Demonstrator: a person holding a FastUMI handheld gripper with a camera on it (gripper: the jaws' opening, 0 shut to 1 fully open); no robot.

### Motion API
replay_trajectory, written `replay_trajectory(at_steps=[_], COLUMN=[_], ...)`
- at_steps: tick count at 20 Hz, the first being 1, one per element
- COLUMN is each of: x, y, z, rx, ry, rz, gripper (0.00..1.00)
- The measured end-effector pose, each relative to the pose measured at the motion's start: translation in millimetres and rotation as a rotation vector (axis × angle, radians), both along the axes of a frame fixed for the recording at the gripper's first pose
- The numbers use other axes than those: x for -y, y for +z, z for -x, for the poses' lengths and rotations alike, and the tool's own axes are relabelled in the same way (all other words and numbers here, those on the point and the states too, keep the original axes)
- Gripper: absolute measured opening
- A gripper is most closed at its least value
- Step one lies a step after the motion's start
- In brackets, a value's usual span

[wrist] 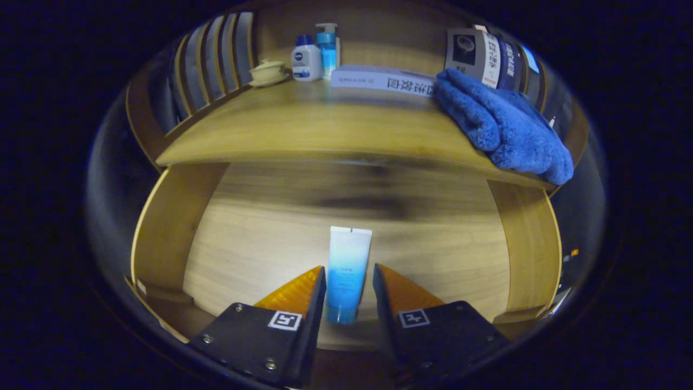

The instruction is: Pull open the drawer, take out the items inside it, and place them on the countertop above the cabinet.

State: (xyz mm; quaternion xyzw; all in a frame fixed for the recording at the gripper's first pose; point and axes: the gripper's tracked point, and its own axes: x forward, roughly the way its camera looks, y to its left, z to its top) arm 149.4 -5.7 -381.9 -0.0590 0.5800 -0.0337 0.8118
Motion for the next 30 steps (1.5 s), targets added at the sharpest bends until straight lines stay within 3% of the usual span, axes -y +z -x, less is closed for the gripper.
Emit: replay_trajectory(at_steps=[11,14,16,17,24,30], x=[-3.8,-4.4,-2.5,-2.5,-20.2,-24.6], y=[-26.4,-21.2,-16.0,-16.2,38.4,89.0], z=[15.7,14.5,9.7,13.7,18.8,16.1], rx=[-0.151,-0.131,-0.093,-0.092,0.005,0.107], ry=[-0.017,-0.005,-0.014,-0.023,-0.030,0.046], rz=[-0.027,-0.022,-0.023,-0.041,-0.141,-0.095], gripper=[0.49,0.40,0.40,0.32,0.32,0.32])
